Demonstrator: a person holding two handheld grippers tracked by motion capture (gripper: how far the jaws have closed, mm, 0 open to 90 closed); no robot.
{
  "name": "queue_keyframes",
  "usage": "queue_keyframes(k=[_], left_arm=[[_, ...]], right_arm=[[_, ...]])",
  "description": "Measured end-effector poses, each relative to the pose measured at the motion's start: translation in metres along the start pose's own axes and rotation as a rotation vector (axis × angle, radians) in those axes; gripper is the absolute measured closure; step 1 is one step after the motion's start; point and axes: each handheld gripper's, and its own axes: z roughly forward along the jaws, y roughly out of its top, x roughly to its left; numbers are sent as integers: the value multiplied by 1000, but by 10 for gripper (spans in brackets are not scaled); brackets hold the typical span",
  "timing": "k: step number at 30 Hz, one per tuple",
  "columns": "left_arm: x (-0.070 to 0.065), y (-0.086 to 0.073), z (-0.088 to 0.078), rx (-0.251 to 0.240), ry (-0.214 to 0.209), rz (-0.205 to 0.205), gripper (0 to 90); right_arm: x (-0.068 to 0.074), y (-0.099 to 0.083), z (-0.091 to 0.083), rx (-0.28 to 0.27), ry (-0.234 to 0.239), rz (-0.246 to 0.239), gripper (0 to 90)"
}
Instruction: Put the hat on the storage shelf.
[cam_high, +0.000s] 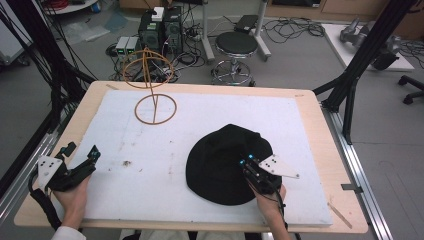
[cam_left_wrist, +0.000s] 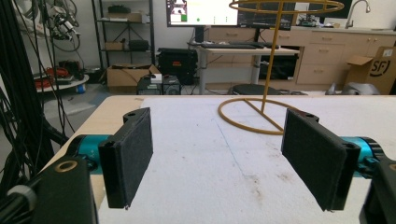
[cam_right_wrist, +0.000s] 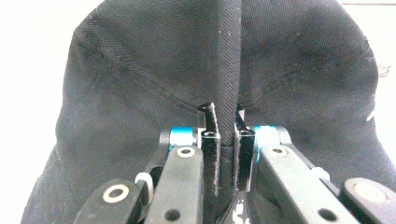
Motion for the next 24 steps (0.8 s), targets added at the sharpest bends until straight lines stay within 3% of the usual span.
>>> queue_keyframes(k=[11,15,24], left_arm=[[0,0,0,0,-5,-1,252],[0,0,0,-1,-4,-1,252],[-1,0,0,-4,-11,-8,252]], right_arm=[[0,1,-2,-3,-2,4,862],[-2,1,-3,-12,5,27,862],[3,1,-4,-23,-16,9,861]])
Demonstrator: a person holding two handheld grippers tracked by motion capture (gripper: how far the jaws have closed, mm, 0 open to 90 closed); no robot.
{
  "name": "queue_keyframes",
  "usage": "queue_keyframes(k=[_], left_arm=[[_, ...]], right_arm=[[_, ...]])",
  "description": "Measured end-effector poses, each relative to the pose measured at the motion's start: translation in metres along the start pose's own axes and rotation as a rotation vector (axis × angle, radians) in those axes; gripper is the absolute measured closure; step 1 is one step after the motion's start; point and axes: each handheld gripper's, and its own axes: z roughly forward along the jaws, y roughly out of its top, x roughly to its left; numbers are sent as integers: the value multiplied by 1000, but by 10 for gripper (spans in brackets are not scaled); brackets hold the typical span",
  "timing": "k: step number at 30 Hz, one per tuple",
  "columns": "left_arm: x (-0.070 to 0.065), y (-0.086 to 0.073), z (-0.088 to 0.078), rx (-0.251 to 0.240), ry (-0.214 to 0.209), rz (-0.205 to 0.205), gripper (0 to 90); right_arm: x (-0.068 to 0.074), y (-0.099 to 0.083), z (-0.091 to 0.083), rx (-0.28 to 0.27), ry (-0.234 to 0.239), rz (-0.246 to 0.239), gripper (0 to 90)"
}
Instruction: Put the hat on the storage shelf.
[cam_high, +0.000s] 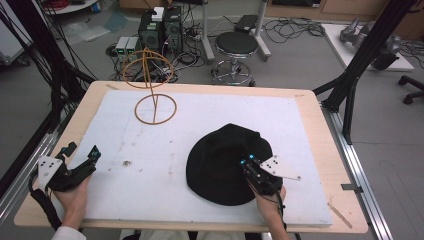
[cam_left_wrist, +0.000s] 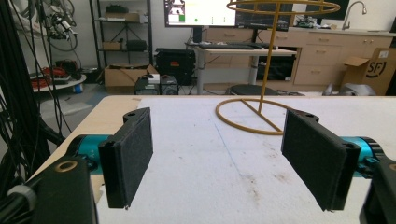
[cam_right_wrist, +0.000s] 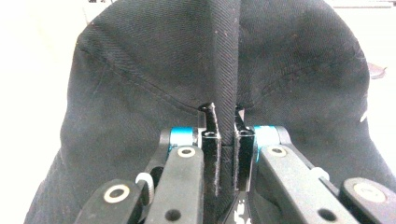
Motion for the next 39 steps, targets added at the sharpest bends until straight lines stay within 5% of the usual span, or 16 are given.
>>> queue_keyframes(k=[21,39], left_arm=[[-5,2,0,-7,-2,13,253],[-5,2,7,-13,-21,6,252]], right_arm=[[4,40,-3,-162,-26,-18,861],[24,82,31,-287,20,-33,861]])
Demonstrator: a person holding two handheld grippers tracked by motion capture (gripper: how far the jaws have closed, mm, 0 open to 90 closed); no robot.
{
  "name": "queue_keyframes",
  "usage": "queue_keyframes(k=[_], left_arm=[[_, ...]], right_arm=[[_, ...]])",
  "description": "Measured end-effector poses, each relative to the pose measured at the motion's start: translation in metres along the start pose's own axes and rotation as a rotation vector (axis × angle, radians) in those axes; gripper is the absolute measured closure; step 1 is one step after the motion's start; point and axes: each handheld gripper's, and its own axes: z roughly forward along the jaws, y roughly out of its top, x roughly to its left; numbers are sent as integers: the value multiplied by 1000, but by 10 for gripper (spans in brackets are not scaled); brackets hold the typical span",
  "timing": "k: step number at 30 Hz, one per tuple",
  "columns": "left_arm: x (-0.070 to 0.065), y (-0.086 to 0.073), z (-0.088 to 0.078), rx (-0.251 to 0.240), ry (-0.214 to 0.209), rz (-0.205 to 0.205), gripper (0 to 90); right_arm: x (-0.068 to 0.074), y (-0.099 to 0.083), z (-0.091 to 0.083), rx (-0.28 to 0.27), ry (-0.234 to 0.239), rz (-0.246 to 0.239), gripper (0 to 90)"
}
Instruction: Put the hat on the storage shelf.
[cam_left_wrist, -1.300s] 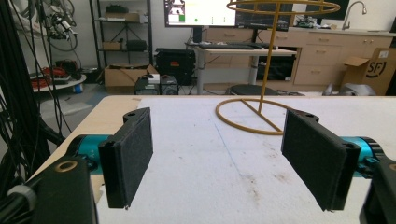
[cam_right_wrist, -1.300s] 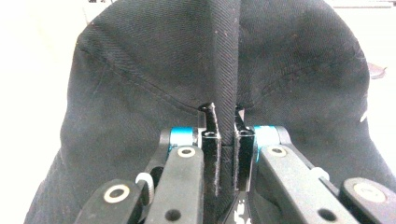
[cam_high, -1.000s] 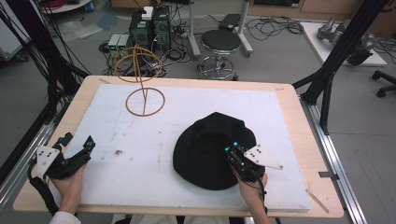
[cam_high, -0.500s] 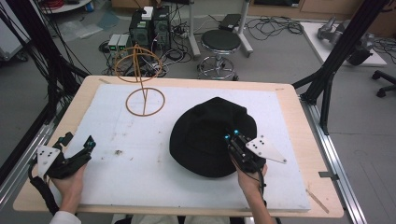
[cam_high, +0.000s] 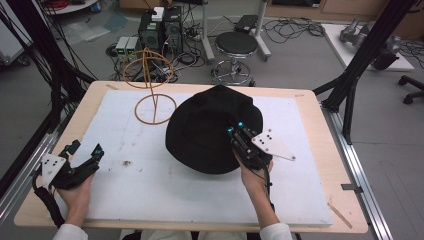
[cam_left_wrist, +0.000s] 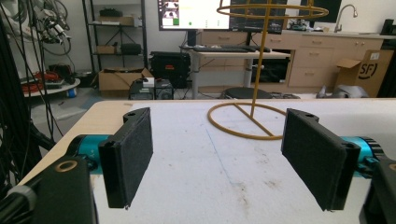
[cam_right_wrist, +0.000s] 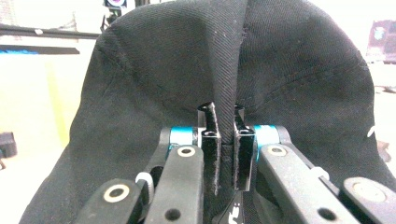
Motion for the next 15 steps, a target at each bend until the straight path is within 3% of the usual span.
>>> queue_keyframes(k=[15], left_arm=[[5,0,11,-4,-4,-14,253]], right_arm=[[3,23,31,-83,0,14,860]])
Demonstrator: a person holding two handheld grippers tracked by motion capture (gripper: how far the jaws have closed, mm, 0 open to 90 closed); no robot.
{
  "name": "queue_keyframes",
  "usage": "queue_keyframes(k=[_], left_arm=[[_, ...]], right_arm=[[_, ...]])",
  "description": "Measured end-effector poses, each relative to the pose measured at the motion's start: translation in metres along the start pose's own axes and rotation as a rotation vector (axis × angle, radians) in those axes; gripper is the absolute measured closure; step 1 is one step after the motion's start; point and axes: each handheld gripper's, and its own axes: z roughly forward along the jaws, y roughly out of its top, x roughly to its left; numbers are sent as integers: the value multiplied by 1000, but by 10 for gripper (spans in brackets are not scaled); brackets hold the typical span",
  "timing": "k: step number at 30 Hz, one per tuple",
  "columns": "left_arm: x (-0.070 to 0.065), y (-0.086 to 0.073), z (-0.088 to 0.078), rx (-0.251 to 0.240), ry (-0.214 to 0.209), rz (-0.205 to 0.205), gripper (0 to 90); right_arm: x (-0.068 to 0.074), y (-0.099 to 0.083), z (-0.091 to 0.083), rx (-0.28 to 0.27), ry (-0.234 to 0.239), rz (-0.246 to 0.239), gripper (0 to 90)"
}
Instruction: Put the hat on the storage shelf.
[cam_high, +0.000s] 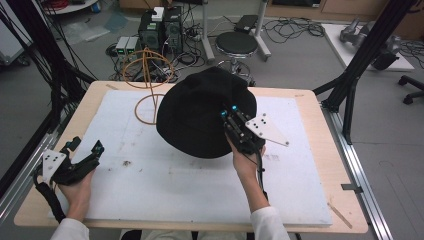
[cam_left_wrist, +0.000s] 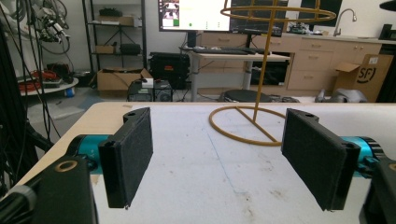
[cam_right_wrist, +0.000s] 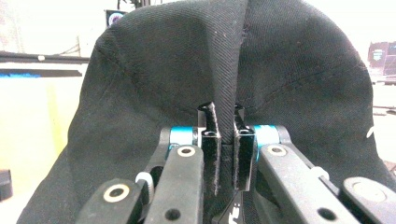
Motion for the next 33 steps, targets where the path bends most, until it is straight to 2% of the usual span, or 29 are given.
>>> queue_keyframes(k=[11,13,18,25,30,33], left_arm=[[-2,0,3,-4,-15,11,256],[-2,0,3,-3,-13,14,256],[-3,1,2,-7,-10,12,256],[-7,1,5,-6,-25,22,256],[-8,2,6,-8,-17,51,257],[-7,2,7,-11,-13,45,258]], right_arm=[[-2,21,34,-36,-1,-13,861],[-1,25,42,-48,3,-3,861],[4,31,58,-71,10,15,860],[13,42,83,-75,16,-11,860],[20,49,103,-76,31,-12,860],[25,52,116,-69,41,-28,860]])
